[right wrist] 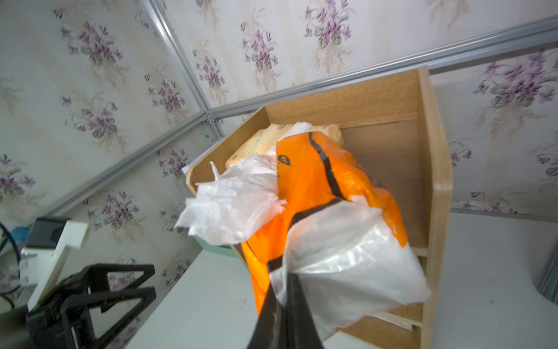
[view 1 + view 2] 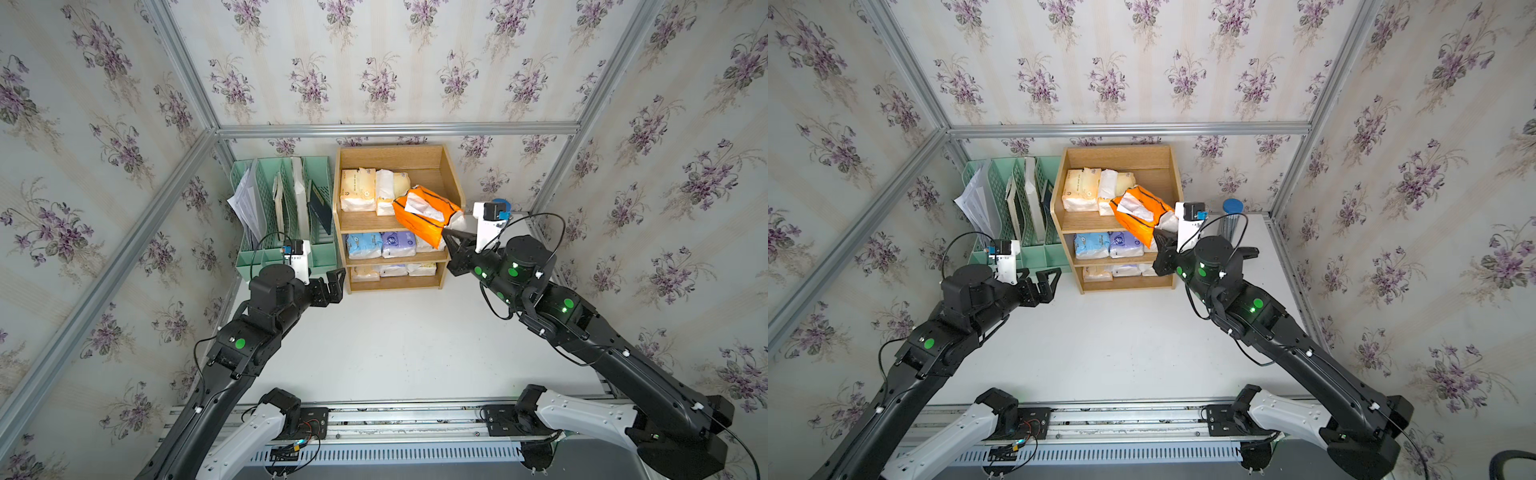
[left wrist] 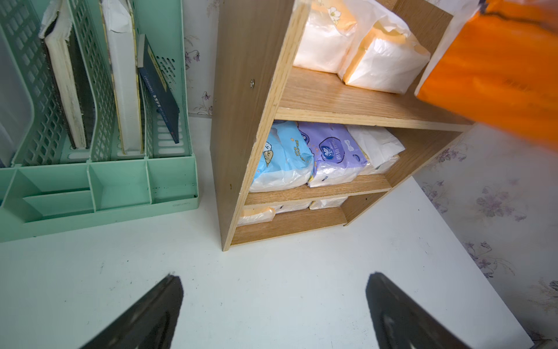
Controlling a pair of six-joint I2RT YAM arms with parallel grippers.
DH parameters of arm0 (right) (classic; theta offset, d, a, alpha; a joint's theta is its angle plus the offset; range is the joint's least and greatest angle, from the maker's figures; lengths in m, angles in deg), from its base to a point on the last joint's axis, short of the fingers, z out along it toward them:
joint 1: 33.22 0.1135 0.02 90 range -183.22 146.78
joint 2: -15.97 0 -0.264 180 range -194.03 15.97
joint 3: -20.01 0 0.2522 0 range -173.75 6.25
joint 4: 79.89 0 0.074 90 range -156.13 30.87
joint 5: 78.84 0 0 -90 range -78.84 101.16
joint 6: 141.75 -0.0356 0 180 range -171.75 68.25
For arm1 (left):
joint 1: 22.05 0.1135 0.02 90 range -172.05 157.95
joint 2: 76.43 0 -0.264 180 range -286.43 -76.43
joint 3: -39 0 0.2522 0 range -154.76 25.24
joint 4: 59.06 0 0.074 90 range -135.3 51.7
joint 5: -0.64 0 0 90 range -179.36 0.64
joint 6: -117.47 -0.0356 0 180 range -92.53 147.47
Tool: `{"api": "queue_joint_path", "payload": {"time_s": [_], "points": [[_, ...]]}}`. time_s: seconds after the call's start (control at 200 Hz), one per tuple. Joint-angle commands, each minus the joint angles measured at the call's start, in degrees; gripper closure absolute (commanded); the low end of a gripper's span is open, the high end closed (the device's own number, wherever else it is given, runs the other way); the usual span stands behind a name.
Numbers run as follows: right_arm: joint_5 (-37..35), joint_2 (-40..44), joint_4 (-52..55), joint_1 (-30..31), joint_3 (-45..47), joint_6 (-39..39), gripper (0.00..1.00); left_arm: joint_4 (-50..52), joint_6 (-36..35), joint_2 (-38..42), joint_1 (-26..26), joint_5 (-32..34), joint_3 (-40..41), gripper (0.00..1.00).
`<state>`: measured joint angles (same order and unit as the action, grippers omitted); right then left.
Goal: Remove the tissue boxes from the shelf
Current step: Place the box of tissues at the center of the board.
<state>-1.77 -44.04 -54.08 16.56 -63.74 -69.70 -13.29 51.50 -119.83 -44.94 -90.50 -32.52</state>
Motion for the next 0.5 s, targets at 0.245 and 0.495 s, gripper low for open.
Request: {"api": "queue_joint_path", "payload": {"time_s": [0.245,0.495], "points": [[-0.46,5.11,-4.78,12.06,11.95,-0.73,1.0,7.44,1.8,8.6,0.01,3.07,1.3,0.01],[1.68,4.58,-19.19,19.33,30.88,-8.01,1.0,10.79,7.06,16.88,-0.02,2.82,9.75,0.01]]}}
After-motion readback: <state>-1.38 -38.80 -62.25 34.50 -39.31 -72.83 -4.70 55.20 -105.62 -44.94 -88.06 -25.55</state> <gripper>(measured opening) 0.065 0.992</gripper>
